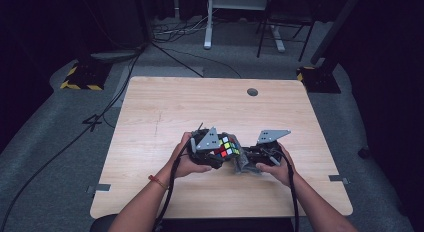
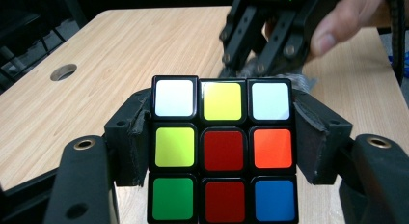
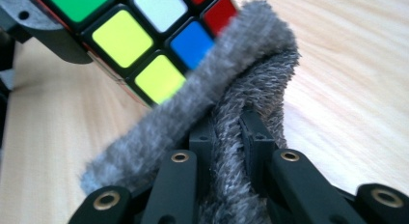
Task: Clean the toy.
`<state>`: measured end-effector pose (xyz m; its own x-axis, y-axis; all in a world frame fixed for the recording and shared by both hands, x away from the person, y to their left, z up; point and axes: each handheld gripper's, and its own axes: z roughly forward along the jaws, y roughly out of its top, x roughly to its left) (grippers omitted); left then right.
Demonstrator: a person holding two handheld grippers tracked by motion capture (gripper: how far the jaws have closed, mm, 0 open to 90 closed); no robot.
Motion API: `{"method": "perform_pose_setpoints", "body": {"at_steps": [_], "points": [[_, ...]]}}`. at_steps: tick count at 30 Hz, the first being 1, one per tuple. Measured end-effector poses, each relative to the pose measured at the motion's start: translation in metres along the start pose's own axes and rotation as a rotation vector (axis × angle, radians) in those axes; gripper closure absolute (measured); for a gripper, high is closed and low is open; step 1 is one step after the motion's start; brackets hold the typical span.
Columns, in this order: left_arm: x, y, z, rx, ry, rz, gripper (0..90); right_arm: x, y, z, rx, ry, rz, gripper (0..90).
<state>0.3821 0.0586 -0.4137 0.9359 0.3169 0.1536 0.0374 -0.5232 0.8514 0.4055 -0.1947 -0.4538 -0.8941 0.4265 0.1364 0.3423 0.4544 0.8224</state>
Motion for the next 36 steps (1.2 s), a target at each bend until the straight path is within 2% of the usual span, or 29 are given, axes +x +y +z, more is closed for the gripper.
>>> {"method": "perform_pose_setpoints", "body": {"at_steps": [2, 5, 8, 12, 19, 21, 23, 25, 30, 32, 36], "points": [[0.0, -0.001, 0.001, 0.001, -0.001, 0.004, 33.0, 0.0, 0.0, 0.0, -0.022, 0.037, 0.018, 78.8], [0.003, -0.004, 0.002, 0.008, -0.014, -0.009, 32.6, 0.0, 0.0, -0.002, -0.038, 0.051, 0.036, 79.0], [0.004, -0.007, 0.004, 0.033, -0.005, -0.015, 32.1, -0.003, -0.001, -0.005, -0.061, 0.054, 0.062, 79.1], [0.005, -0.01, 0.008, 0.058, 0.008, -0.023, 31.5, -0.003, 0.001, -0.009, -0.09, 0.047, 0.063, 79.1], [0.003, -0.012, 0.014, 0.105, 0.017, -0.015, 31.3, 0.001, 0.004, -0.013, -0.107, 0.035, 0.046, 79.1], [0.002, -0.012, 0.016, 0.115, 0.024, -0.01, 31.4, 0.002, 0.005, -0.012, -0.102, 0.024, 0.028, 79.1], [0.001, -0.013, 0.017, 0.132, 0.019, -0.006, 32.1, 0.003, 0.005, -0.013, -0.104, 0.02, 0.026, 79.1], [0.0, -0.014, 0.021, 0.166, 0.018, 0.014, 32.4, 0.004, 0.006, -0.014, -0.109, 0.018, 0.019, 79.0], [0.0, -0.012, 0.022, 0.144, 0.018, -0.003, 32.9, 0.008, 0.01, -0.019, -0.12, -0.013, -0.011, 79.0], [-0.001, -0.01, 0.02, 0.141, 0.025, 0.006, 33.0, 0.009, 0.011, -0.02, -0.125, -0.025, -0.024, 78.9], [0.0, -0.009, 0.017, 0.129, 0.034, 0.001, 33.2, 0.012, 0.012, -0.017, -0.083, -0.063, -0.064, 79.0]]}}
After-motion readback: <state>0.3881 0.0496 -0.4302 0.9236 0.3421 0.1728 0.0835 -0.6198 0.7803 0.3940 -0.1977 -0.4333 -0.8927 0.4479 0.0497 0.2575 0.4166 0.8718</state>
